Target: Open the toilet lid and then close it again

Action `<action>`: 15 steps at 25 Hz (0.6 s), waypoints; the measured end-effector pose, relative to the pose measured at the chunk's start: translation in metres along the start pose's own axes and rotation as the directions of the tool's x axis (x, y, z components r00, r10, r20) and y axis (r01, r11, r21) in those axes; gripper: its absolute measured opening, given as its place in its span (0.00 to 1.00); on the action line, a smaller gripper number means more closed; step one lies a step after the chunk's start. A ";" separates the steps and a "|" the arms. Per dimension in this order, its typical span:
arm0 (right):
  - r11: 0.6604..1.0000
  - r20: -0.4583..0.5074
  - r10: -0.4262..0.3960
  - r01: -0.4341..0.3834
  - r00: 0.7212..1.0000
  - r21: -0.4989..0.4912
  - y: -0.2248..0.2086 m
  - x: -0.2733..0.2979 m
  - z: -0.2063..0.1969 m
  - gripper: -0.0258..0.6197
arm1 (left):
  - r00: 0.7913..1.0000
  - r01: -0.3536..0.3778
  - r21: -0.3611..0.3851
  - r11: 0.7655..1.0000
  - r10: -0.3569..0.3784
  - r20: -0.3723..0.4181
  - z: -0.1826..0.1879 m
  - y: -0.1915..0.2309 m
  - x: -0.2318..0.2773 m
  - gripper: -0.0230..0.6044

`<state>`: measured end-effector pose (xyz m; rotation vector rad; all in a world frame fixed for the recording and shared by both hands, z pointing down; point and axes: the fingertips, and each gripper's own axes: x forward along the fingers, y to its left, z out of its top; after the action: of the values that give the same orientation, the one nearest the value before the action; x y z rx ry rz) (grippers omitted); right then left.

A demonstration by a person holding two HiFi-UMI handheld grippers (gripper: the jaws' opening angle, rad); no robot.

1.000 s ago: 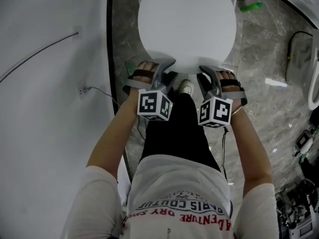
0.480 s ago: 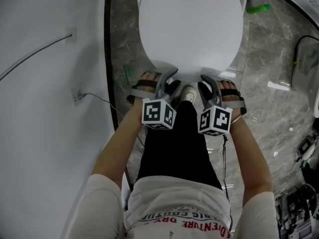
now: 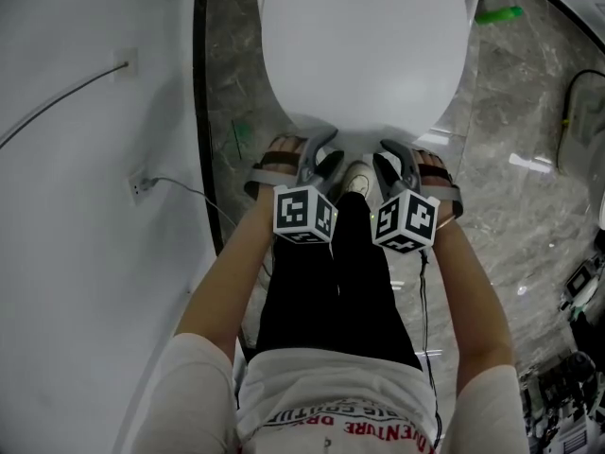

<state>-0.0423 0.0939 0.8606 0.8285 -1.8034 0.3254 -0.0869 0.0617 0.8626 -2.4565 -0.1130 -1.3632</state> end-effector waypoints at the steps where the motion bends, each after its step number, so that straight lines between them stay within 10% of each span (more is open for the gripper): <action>1: 1.000 0.002 0.004 -0.004 1.000 0.015 0.000 0.002 -0.001 0.18 | 1.000 -0.001 -0.005 1.000 0.001 -0.001 0.000 0.000 0.002 0.35; 15: 0.998 0.074 -0.034 0.030 0.997 0.047 -0.006 -0.034 0.012 0.18 | 0.993 -0.041 -0.085 0.996 0.050 0.104 0.018 0.006 -0.031 0.34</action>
<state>-0.0403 0.0953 0.8237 0.9116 -1.8556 0.3204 -0.0879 0.0650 0.8262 -2.5835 -0.0255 -1.2419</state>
